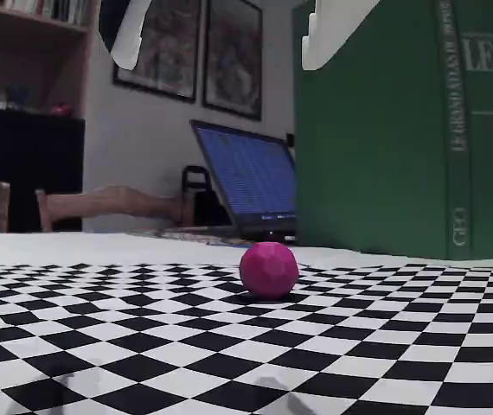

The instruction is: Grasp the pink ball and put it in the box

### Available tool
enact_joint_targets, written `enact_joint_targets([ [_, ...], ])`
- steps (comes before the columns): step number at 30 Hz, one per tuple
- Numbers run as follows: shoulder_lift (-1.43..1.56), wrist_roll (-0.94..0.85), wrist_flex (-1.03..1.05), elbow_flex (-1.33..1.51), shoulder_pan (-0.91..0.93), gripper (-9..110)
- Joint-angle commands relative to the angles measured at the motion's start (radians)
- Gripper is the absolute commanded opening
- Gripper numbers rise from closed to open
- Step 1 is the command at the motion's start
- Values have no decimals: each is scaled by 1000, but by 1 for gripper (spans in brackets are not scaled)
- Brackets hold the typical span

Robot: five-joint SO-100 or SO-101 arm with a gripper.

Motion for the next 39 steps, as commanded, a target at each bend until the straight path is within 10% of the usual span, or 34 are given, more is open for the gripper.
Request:
enact_joint_targets([
  [1, -35, -2, -11, -71, 3, 30],
  [39, -420, -3, 54, -354, 54, 30],
])
